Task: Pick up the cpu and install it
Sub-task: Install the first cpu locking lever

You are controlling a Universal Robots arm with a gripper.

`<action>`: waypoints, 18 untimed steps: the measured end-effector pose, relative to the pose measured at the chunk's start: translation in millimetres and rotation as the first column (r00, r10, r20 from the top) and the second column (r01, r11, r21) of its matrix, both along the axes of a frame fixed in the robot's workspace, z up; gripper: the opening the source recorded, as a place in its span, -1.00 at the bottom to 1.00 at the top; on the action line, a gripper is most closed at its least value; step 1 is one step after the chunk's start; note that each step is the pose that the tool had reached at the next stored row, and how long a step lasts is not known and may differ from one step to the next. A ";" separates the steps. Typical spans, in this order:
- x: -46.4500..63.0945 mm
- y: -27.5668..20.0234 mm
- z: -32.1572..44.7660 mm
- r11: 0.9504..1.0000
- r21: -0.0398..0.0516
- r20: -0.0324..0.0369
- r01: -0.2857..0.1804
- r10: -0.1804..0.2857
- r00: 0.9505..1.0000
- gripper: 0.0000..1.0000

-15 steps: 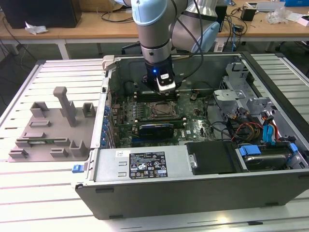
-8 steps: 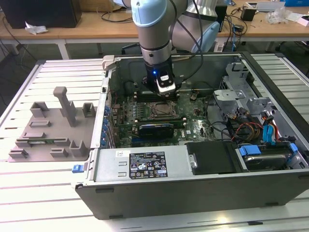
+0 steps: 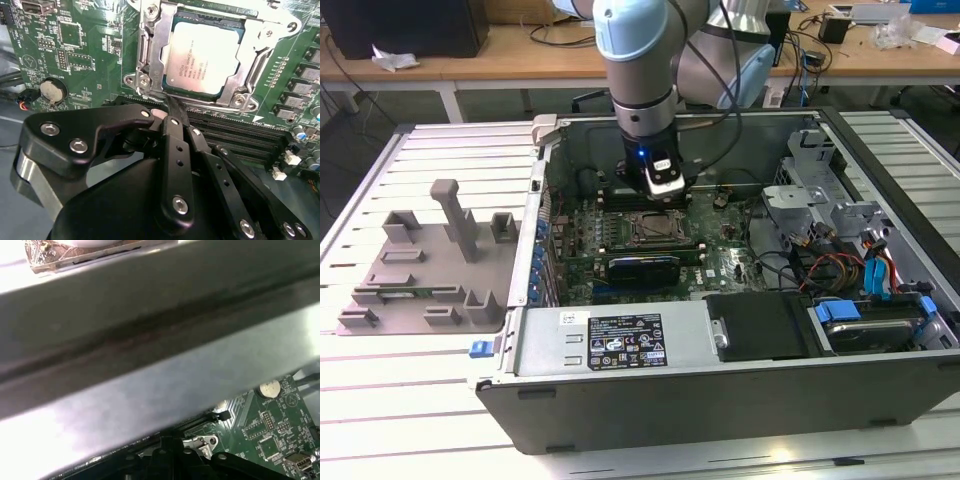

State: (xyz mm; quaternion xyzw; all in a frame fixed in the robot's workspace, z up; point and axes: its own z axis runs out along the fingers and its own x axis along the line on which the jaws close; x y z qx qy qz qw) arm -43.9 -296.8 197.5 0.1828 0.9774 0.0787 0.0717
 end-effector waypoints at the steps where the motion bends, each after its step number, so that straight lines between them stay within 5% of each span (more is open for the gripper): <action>1: 0.1 0.0 0.0 1.000 0.000 0.000 0.000 0.000 1.000 -0.79; 6: 0.3 0.1 2.8 1.000 0.001 0.001 0.000 0.000 1.000 -0.79; 12: 0.2 0.0 18.5 1.000 -0.006 0.000 0.000 0.000 1.000 -0.79; 15: 0.3 0.0 25.2 1.000 -0.030 0.000 0.000 0.000 1.000 -0.79; 18: 0.2 -0.4 27.8 0.997 -0.076 0.000 0.000 0.000 1.000 -0.79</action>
